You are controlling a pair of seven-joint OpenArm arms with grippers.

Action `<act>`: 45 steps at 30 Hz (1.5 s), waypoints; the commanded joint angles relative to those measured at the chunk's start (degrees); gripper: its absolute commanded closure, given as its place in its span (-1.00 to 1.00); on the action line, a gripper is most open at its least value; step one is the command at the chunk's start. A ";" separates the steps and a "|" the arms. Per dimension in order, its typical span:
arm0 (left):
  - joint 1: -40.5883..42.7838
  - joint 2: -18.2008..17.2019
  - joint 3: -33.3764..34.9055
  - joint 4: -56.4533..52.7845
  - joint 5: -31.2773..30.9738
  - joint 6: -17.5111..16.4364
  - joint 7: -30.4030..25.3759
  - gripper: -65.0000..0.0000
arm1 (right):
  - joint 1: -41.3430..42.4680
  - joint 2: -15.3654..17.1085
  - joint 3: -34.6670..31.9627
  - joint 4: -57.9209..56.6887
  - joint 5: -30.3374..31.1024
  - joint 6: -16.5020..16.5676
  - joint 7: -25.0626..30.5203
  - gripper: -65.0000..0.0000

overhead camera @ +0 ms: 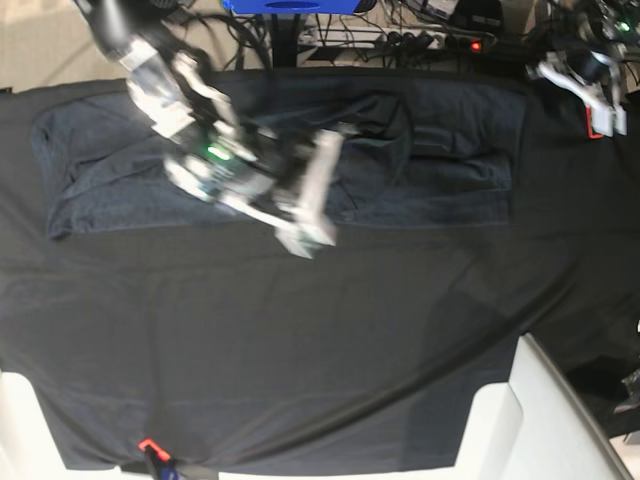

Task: Fold the T-shirt properly

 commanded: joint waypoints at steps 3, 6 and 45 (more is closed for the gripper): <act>0.47 -3.71 -0.40 0.68 -6.82 -4.19 -0.56 1.00 | -6.09 2.45 6.19 6.70 0.68 0.45 5.07 0.94; -0.85 -5.20 -0.14 -2.05 -10.60 -6.96 -0.56 0.12 | -12.95 4.82 12.43 10.56 0.68 0.45 10.17 1.00; -21.68 -2.04 14.10 -27.63 -3.65 -6.96 4.45 1.00 | -19.89 5.53 24.56 5.38 0.59 0.54 13.86 1.00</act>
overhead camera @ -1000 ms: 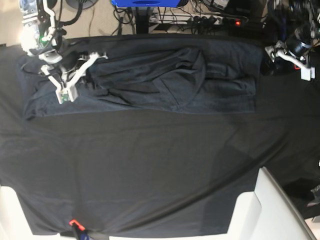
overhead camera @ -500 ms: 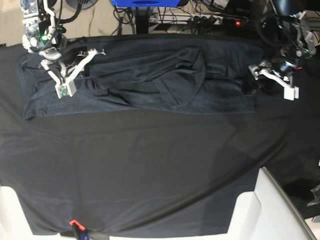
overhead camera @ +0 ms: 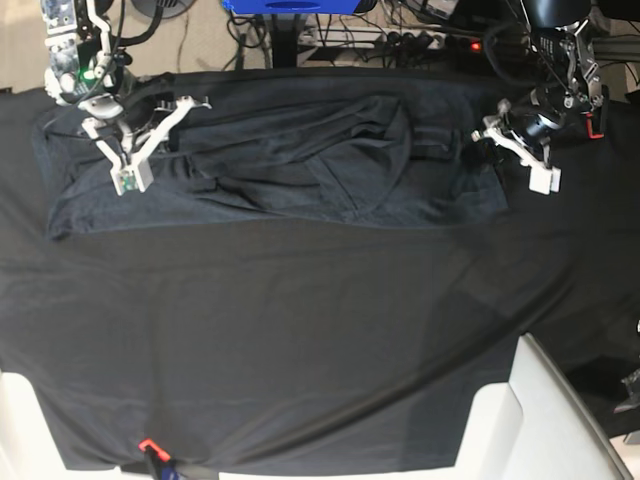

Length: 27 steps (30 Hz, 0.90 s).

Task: Fold the T-shirt properly
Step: 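Grasp the shirt's side edge with the left gripper and pull it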

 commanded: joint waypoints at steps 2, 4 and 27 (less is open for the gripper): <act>-1.16 -2.13 0.07 0.26 1.75 0.53 1.77 1.00 | -0.13 0.30 0.09 -0.66 0.44 0.25 0.77 1.00; -1.34 -4.33 0.07 0.70 1.75 0.53 1.77 1.00 | -0.13 0.30 0.09 -1.72 0.44 0.25 0.77 1.00; 13.52 -4.86 -3.71 34.98 1.92 3.74 3.17 1.00 | -0.13 0.21 0.09 -2.51 0.62 0.25 0.77 1.00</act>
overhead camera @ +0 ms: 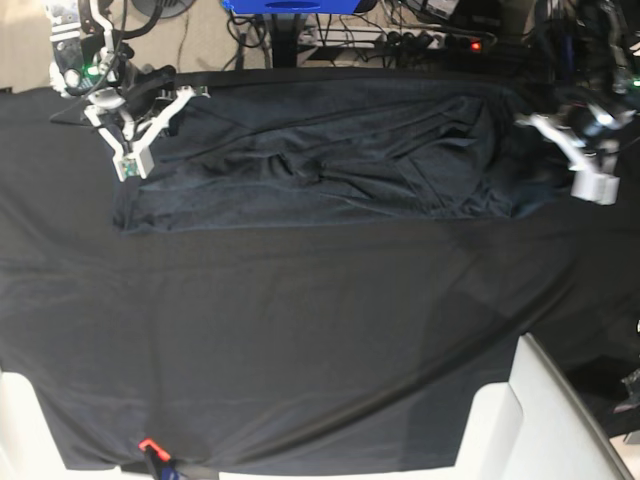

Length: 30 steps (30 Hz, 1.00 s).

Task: Fold the T-shirt properly
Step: 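Grasp the shirt's side edge with the left gripper and pull it, then fold the held side edge with the left gripper toward the shirt's middle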

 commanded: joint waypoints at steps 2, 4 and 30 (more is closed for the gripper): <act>0.45 -0.15 5.18 4.56 -0.81 4.51 -0.08 1.00 | 0.17 0.19 0.17 0.99 0.49 0.32 0.79 1.00; 0.54 1.17 10.10 6.49 -0.81 9.08 0.10 1.00 | 0.17 0.19 0.35 0.99 0.49 0.32 0.79 1.00; -9.48 9.61 39.99 0.34 -0.81 28.16 0.10 1.00 | 0.26 0.19 0.44 0.73 0.40 0.32 0.79 1.00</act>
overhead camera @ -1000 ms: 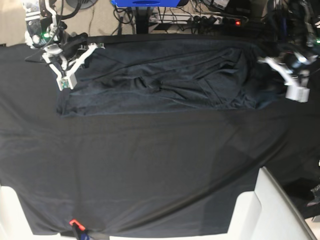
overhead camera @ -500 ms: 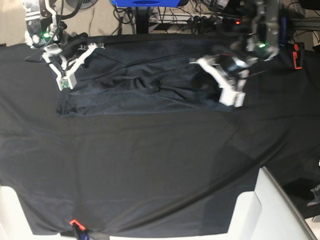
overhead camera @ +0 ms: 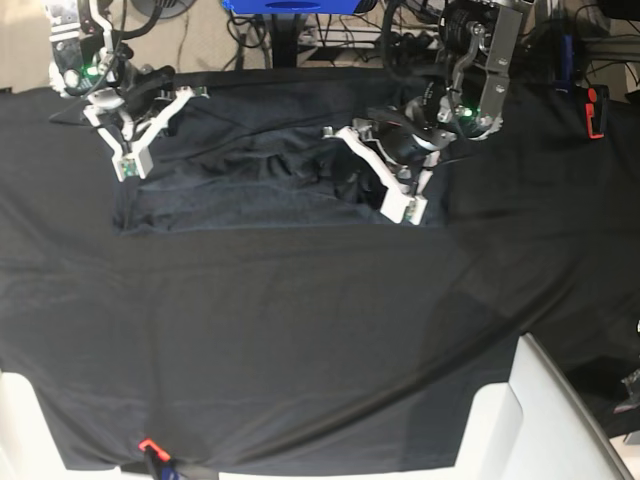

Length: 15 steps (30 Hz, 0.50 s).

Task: Fold the T-shirt properly
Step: 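Fold the held side edge with the left gripper toward the shirt's middle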

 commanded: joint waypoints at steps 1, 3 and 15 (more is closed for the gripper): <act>-0.92 0.06 0.70 0.47 -0.90 -0.51 -1.04 1.00 | 0.24 0.34 0.17 0.75 0.38 0.29 0.77 1.00; -1.27 0.06 1.22 -0.76 -0.90 -0.51 -1.04 1.00 | 0.24 0.34 0.17 0.75 0.38 0.29 0.77 1.00; -2.50 -0.12 4.74 -1.38 -0.98 -0.16 -1.04 0.27 | 0.33 0.34 0.17 0.75 0.38 0.47 0.77 1.00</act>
